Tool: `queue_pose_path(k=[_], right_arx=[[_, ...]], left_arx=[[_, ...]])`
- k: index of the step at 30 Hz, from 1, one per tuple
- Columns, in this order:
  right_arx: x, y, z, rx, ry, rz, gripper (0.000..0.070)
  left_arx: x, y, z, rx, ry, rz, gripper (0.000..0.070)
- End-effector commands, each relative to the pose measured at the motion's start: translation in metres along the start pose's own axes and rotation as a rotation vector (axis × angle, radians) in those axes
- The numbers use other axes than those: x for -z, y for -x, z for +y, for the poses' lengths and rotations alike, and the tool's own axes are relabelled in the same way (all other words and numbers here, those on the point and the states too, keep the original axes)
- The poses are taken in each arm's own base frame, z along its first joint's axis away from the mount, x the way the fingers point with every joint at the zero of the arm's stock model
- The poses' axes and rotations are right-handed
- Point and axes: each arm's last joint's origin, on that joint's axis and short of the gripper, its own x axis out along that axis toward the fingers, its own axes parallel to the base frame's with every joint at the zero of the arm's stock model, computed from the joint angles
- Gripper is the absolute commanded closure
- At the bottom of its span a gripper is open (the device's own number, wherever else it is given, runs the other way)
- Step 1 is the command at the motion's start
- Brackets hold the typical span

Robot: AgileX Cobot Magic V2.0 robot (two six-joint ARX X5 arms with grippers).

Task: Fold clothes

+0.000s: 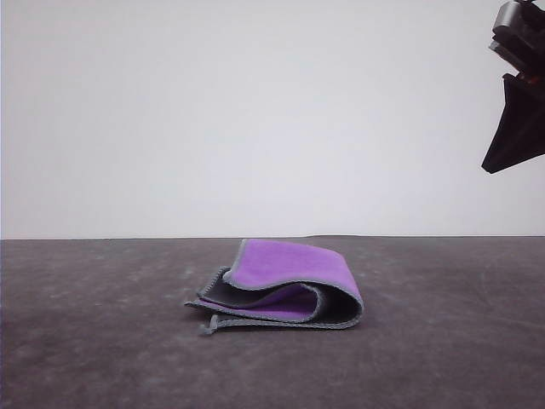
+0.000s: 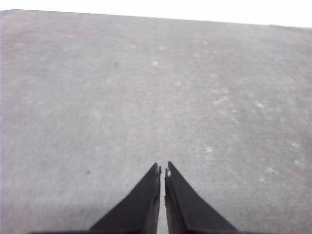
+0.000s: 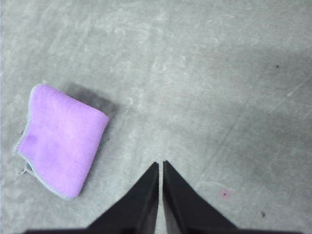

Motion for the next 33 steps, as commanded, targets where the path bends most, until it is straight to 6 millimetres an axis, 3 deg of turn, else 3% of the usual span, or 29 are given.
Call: queue_pose_path(k=[1,13,33], right_arx=[[-0.005,0.000,0.000,-0.001,0.023,-0.014,0.0693],[-0.005,0.000,0.000,-0.001,0.024,-0.015,0.0693],[-0.005,0.000,0.000,-0.001,0.023,-0.014,0.0693]], left_arx=[[0.004,0.002,0.001,-0.005,0.027,-0.031,0.0700],[0.031,0.003,0.004,-0.017,0.057,-0.080,0.0700],[0.031,0.002,0.004,-0.018,0.056,-0.083,0.0700]])
